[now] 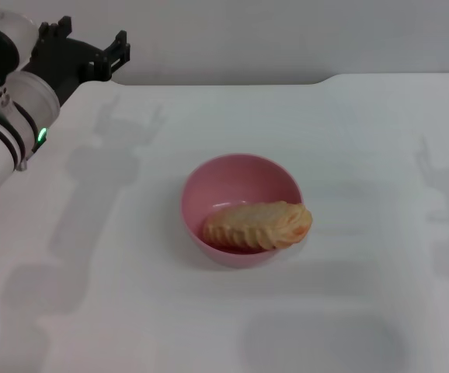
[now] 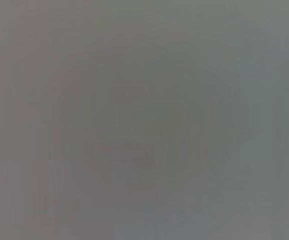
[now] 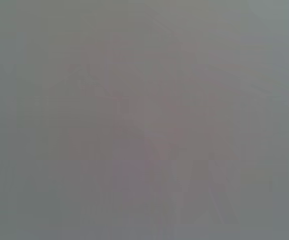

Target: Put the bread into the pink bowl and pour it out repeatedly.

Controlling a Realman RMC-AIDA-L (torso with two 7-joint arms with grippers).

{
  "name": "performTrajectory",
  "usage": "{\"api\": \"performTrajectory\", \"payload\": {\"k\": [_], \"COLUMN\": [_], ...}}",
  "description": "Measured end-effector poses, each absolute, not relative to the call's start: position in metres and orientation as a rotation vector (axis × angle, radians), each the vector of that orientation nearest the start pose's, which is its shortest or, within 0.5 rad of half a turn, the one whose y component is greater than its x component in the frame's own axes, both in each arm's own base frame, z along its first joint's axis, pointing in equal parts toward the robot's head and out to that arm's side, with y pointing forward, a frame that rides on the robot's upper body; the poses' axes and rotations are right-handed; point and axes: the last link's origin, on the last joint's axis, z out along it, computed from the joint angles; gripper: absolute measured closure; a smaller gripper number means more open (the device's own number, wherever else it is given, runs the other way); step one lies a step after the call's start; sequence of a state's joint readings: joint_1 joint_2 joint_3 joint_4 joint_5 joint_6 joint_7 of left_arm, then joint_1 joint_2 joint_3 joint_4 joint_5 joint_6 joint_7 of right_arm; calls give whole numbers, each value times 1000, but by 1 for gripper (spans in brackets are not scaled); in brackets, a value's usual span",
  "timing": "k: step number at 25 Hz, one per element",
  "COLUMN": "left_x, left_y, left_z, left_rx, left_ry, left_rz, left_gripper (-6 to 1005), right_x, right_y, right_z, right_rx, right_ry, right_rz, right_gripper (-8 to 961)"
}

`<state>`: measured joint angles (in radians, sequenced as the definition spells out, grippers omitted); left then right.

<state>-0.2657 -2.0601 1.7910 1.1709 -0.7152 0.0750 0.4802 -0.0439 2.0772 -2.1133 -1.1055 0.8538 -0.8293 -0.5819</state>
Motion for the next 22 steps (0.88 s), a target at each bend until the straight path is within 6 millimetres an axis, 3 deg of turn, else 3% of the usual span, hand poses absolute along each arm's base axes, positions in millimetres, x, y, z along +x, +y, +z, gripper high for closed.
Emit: {"api": "performTrajectory", "payload": {"k": [2, 9, 16, 22], "left_x": [-217, -231, -246, -254], "left_y": [392, 384, 358, 355], "left_z": [1, -1, 6, -1], "left_rx": [-1807, -1684, -1490, -1525], "left_ry": [-573, -654, -526, -589], "left_rz": [-459, -609, -815, -809], "left_gripper": [150, 150, 150, 150], "right_x": [260, 274, 278, 279], "right_y": [286, 280, 277, 278], "right_z": [1, 4, 2, -3], "right_rx": [-1373, -1321, -1316, -1333], "right_ry": [424, 459, 500, 544], "right_rz": [640, 733, 768, 777], "right_gripper": [175, 135, 118, 118]}}
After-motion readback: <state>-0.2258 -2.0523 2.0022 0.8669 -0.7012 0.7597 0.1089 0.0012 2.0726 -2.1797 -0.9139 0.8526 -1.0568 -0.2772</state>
